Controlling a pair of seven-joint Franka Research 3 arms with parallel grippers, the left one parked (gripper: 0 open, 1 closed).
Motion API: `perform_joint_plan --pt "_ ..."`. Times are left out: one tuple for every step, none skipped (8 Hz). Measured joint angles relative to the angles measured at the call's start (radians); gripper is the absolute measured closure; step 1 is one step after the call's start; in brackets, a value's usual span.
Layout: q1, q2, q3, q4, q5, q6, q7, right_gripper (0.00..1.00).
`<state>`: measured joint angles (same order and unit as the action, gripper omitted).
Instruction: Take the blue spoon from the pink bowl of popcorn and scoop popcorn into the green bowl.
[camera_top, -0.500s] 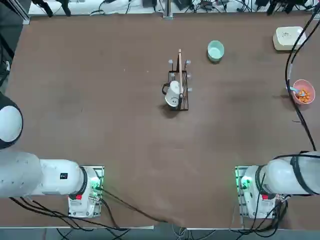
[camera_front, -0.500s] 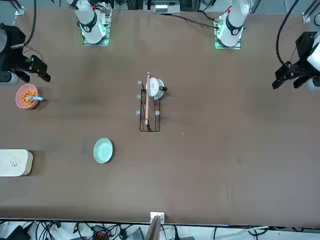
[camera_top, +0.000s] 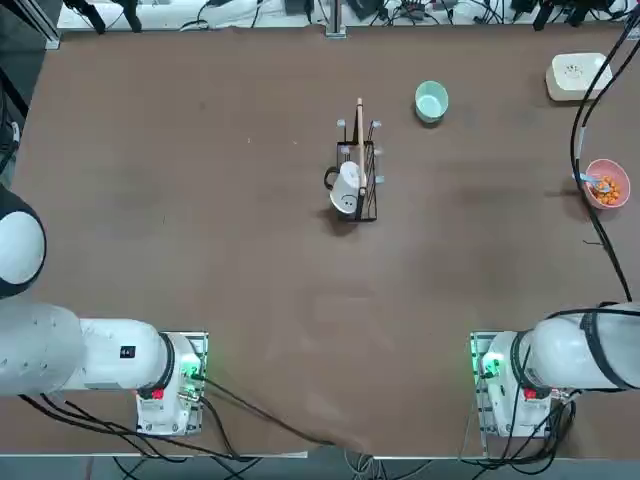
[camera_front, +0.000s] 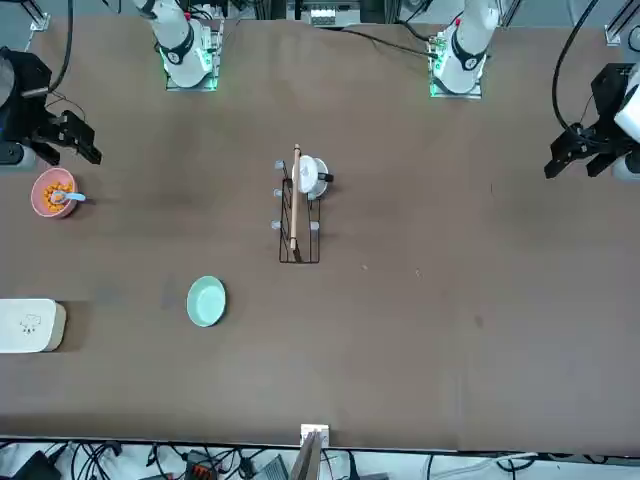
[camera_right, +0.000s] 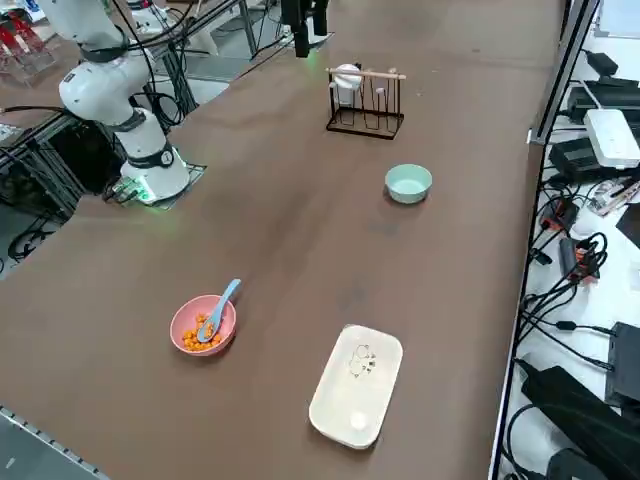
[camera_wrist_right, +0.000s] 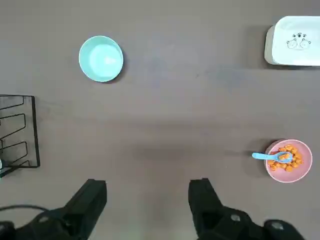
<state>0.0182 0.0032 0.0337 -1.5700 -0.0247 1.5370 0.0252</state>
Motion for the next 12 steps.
perform_joint_plan --pt "0.000 0.000 0.000 0.000 0.000 -0.022 0.000 0.00" --pt "-0.001 0.001 -0.001 0.000 -0.002 -0.079 0.000 0.00" --pt "-0.004 0.003 -0.006 0.000 -0.009 -0.148 0.001 0.00" --pt "-0.020 0.010 -0.014 -0.004 -0.033 -0.210 0.004 0.00" --pt "-0.047 0.029 -0.020 -0.018 -0.093 -0.245 0.003 0.00" --pt "-0.063 0.058 -0.024 -0.045 -0.201 -0.251 0.002 0.00" --pt "-0.069 0.092 -0.025 -0.081 -0.327 -0.250 0.004 0.00" --pt "-0.069 0.122 -0.025 -0.132 -0.440 -0.226 0.037 0.00" --pt "-0.069 0.140 -0.025 -0.206 -0.538 -0.162 0.135 0.00" --pt "-0.069 0.151 -0.025 -0.307 -0.637 -0.081 0.260 0.00" --pt "-0.071 0.165 -0.025 -0.410 -0.722 0.002 0.369 0.01" --pt "-0.073 0.193 -0.025 -0.488 -0.780 0.076 0.482 0.02"
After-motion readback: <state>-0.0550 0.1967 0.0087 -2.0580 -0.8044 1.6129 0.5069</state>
